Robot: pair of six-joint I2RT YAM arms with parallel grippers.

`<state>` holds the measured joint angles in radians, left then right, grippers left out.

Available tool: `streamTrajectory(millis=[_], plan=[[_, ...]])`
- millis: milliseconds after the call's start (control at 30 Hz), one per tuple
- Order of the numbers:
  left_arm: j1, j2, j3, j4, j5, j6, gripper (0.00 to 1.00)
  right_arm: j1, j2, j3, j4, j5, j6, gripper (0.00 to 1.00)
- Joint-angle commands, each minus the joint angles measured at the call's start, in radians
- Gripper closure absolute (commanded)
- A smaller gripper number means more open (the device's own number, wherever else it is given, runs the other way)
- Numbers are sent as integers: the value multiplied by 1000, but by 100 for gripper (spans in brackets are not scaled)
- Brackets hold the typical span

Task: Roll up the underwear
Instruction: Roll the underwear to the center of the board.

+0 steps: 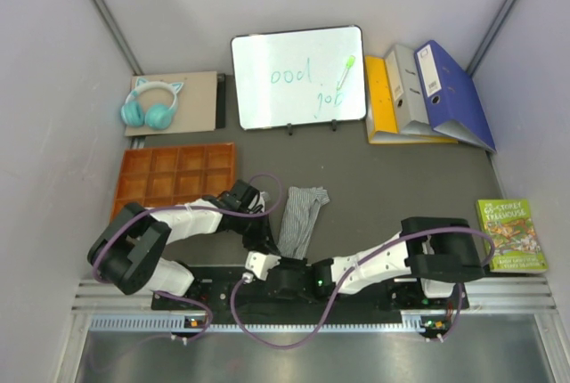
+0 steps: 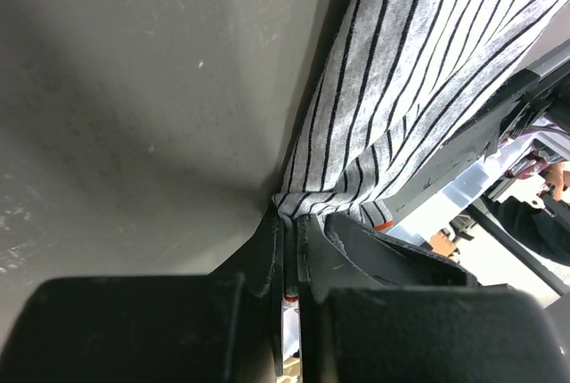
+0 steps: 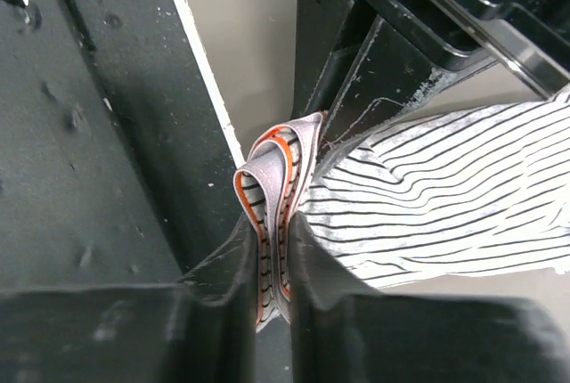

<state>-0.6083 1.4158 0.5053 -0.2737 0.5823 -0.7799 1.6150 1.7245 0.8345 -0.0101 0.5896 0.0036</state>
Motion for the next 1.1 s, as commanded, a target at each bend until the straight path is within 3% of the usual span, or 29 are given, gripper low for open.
streamTrajectory(millis=[0, 67, 200, 233, 333, 467, 700, 867, 1067], plan=[[5, -52, -1, -42, -44, 33, 97, 8, 14, 38, 13, 12, 1, 100], [7, -78, 1, -41, -59, 22, 91, -13, -8, 37, 12, -42, 4, 100], [25, -202, 18, -78, -127, 18, 63, -72, -78, 11, 13, -155, 15, 100], [30, -225, 21, -88, -142, 18, 48, -84, -95, 5, 13, -212, 18, 100], [62, -314, 24, -125, -196, 19, 38, -141, -157, -6, 13, -345, 25, 100], [117, -428, -8, -150, -229, -5, 31, -222, -200, -9, 13, -508, 39, 100], [131, -633, -10, -179, -381, -19, 31, -374, -201, -15, -2, -750, 90, 100], [130, -751, -129, 13, -365, -85, 32, -498, -161, -18, 4, -938, 145, 100], [105, -755, -226, 197, -325, -105, 34, -598, -99, -3, 32, -1073, 165, 100]])
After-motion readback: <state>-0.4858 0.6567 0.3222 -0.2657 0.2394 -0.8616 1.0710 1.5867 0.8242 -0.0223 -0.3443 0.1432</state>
